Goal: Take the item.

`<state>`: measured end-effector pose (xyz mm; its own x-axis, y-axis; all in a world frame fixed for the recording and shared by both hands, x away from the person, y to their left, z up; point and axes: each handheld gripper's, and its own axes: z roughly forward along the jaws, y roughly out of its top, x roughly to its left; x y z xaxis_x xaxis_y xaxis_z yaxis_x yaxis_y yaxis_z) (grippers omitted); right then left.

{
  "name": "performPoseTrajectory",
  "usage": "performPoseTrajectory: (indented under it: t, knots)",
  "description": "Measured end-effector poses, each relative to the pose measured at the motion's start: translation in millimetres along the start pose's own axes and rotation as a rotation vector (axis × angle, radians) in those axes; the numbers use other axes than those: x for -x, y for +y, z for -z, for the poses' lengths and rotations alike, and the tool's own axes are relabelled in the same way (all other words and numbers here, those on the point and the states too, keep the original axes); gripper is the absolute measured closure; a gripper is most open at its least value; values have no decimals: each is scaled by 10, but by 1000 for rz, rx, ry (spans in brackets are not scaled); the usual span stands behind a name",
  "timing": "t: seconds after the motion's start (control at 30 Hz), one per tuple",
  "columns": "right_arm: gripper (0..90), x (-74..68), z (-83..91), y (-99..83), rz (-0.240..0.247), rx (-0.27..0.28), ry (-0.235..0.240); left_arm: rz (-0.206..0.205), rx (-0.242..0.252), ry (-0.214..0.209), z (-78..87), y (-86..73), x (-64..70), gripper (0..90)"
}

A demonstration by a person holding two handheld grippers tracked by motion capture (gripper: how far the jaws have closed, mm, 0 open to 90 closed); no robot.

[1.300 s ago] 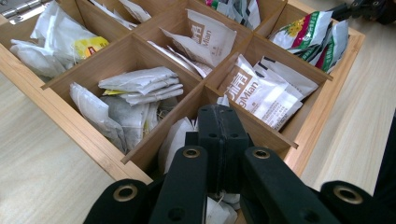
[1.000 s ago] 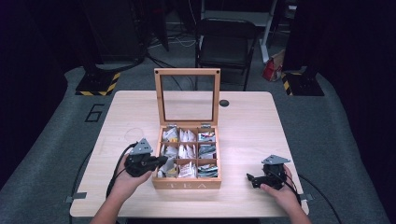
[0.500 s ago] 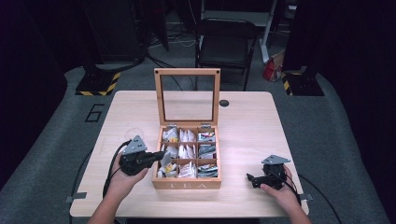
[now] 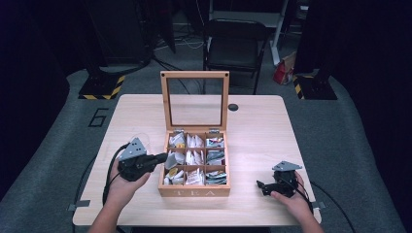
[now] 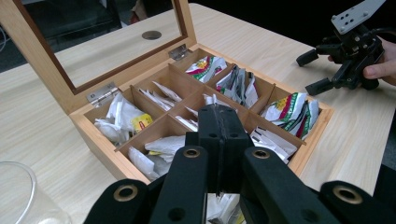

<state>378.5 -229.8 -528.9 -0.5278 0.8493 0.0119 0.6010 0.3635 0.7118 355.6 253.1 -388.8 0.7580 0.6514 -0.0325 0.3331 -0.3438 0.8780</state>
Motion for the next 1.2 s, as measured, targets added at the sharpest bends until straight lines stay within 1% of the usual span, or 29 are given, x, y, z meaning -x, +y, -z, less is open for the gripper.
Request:
performPoseTrajectory:
  t: [0.13,0.2,0.27,0.33,0.4,0.67,0.73,0.8,0.9,0.97,1.03,1.2]
  knots:
    - [0,0,0,0,0,0,0,1,9,9,21,9,-4,900]
    - [0,0,0,0,0,0,0,1,4,8,33,14,-6,900]
    - [0,0,0,0,0,0,0,6,12,16,39,18,-9,900]
    - [0,0,0,0,0,0,0,2,6,13,46,23,-17,900]
    - [0,0,0,0,0,0,0,9,13,18,46,23,-18,900]
    - [0,0,0,0,0,0,0,24,14,36,103,48,-74,900]
    - [0,0,0,0,0,0,0,27,21,46,116,60,-86,900]
    - [0,0,0,0,0,0,0,25,14,50,132,74,-96,900]
    - [0,0,0,0,0,0,0,38,29,68,159,94,-133,900]
    - [0,0,0,0,0,0,0,40,30,69,171,97,-142,900]
    - [0,0,0,0,0,0,0,46,39,80,185,102,-154,899]
    - [0,0,0,0,0,0,0,45,35,97,213,111,-176,900]
